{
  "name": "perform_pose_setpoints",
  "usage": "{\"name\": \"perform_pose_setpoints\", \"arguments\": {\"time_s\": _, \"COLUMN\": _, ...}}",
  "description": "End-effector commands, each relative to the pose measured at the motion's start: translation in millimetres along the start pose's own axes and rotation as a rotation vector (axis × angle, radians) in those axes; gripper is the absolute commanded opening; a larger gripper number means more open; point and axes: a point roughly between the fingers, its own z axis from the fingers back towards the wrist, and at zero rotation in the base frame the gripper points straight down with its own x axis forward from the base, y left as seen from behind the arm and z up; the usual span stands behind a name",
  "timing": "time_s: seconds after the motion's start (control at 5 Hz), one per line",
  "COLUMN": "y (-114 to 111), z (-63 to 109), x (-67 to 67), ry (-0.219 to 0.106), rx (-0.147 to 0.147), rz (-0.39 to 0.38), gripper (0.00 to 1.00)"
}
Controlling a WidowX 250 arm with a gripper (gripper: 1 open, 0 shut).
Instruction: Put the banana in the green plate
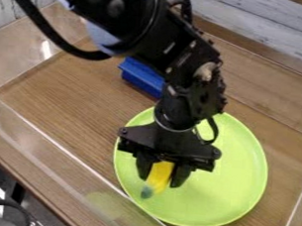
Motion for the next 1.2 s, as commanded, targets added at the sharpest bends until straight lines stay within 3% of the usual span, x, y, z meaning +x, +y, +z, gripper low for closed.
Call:
{"name": "perform_pose_setpoints", "arguments": {"time_s": 0.0, "y": -8.1, "z": 15.9, "x": 7.5, "ry": -0.044, "rx": -0.039, "rz": -0.004, "gripper": 0.0}}
{"name": "perform_pose_setpoints", "arguments": {"time_s": 1.0, "y": -32.1, "z": 21.9, "x": 6.4, "ry": -0.047, "rx": -0.064, "rz": -0.02, "gripper": 0.0}}
